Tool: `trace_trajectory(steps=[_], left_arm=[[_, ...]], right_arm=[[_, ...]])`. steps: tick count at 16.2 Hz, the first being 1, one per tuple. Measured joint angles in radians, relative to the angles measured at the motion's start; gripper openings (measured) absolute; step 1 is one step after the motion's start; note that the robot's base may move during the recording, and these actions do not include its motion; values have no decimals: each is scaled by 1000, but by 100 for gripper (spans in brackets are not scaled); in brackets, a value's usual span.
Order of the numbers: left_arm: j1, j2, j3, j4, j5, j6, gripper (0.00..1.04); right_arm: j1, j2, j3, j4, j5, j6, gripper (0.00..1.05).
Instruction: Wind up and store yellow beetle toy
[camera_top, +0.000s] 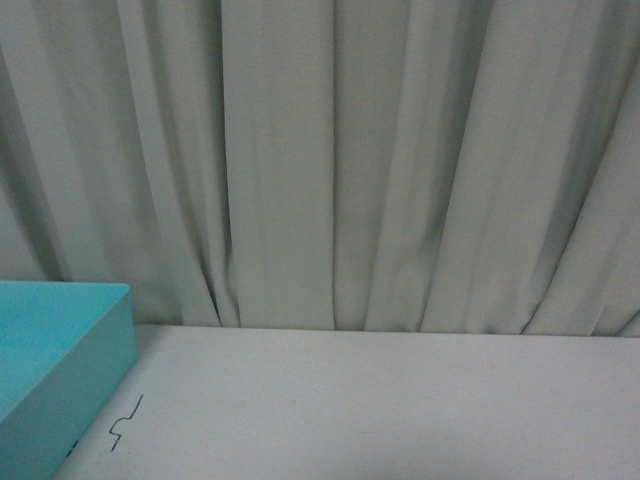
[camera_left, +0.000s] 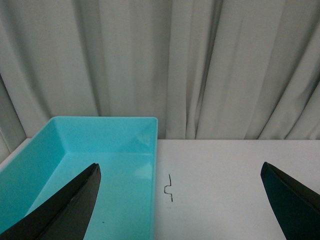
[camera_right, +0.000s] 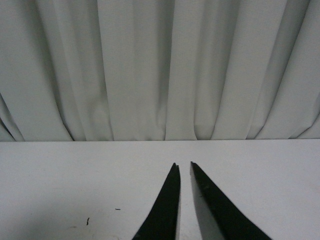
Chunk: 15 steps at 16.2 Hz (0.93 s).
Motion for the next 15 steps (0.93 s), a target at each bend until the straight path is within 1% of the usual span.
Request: trace_trajectory(steps=[2, 3, 4, 6, 7, 8, 9, 10, 11, 12, 15], left_arm=[[0, 0, 0, 0, -1, 0, 98], [0, 0, 0, 0, -1, 0, 98], [0, 0, 0, 0, -1, 0, 98], [0, 0, 0, 0, -1, 0, 98], [0, 0, 0, 0, -1, 0, 98], [-85, 199, 133, -275, -153, -176, 98], [-104, 357, 220, -250, -164, -275, 98], [-85, 480, 302, -158, -128, -285, 98], [-61, 564, 349, -108, -79, -255, 98], [-33, 669, 389, -76, 0, -198, 98], [26, 885, 472, -112, 143, 68, 98]], right_arm=[[0, -2, 0, 3, 0, 0, 32], [0, -2, 0, 3, 0, 0, 44], [0, -2, 0, 3, 0, 0, 60], [0, -2, 0, 3, 0, 0, 89], [0, -2, 0, 3, 0, 1, 100], [0, -2, 0, 2, -1, 0, 98], [0, -2, 0, 3, 0, 0, 98], [0, -2, 0, 2, 0, 0, 98], [0, -2, 0, 2, 0, 0, 98], [0, -2, 0, 2, 0, 0, 98], [0, -2, 0, 2, 0, 0, 98]])
